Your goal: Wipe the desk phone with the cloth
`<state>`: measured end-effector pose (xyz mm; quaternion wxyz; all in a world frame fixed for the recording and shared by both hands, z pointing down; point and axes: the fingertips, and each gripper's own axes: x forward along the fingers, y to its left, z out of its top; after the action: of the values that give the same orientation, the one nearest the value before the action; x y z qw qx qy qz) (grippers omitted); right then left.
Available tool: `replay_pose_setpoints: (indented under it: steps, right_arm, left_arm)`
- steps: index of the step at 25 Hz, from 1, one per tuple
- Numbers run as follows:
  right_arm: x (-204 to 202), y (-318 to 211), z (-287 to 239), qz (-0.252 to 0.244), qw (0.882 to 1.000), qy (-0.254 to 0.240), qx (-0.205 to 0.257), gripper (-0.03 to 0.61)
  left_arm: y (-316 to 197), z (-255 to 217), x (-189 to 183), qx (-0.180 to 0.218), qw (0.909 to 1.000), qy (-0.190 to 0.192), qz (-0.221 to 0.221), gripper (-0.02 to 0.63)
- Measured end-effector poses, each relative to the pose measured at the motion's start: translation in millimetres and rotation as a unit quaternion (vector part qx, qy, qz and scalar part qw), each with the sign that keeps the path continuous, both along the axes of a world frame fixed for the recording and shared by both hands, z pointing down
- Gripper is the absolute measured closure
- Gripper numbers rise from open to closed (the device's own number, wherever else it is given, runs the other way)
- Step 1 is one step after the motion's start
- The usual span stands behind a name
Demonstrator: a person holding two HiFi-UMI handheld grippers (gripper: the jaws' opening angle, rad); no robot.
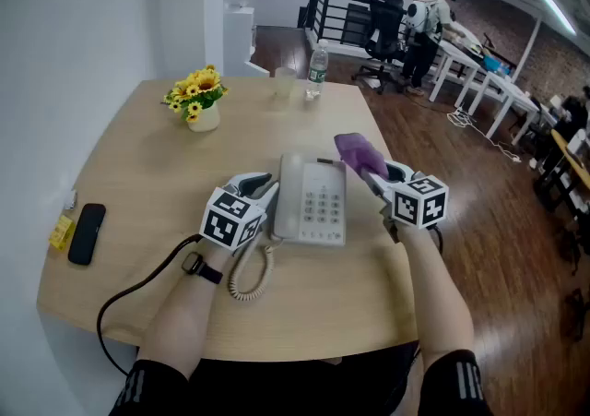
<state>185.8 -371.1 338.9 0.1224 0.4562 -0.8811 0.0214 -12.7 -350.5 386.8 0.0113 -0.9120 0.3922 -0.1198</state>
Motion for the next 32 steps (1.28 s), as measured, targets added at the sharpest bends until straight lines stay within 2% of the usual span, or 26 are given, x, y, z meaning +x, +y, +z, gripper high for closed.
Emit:
replay_pose_setpoints:
  steps: [8, 13, 22, 30, 32]
  right_arm:
    - [-36, -28, 44, -0.015, 0.990, 0.110, -0.084, 0.454]
    - [-42, -7, 53, -0.030, 0.990, 0.110, -0.088, 0.456]
    - [-54, 90, 79, -0.104, 0.982, 0.140, -0.073, 0.456]
    - [-59, 160, 97, -0.168, 0.969, 0.151, -0.105, 0.457]
    - [-58, 160, 84, -0.165, 0.973, 0.133, -0.092, 0.457]
  left_arm:
    - [1, 1, -1, 0.000, 1.0000, -0.002, 0.000, 0.551]
    - [0, -2, -2, 0.001, 1.0000, -0.002, 0.000, 0.551]
    - [0, -2, -2, 0.002, 1.0000, -0.003, 0.000, 0.551]
    - [1, -2, -1, 0.003, 1.0000, -0.003, -0.001, 0.551]
    - [1, -2, -2, 0.002, 1.0000, -0.003, -0.001, 0.551]
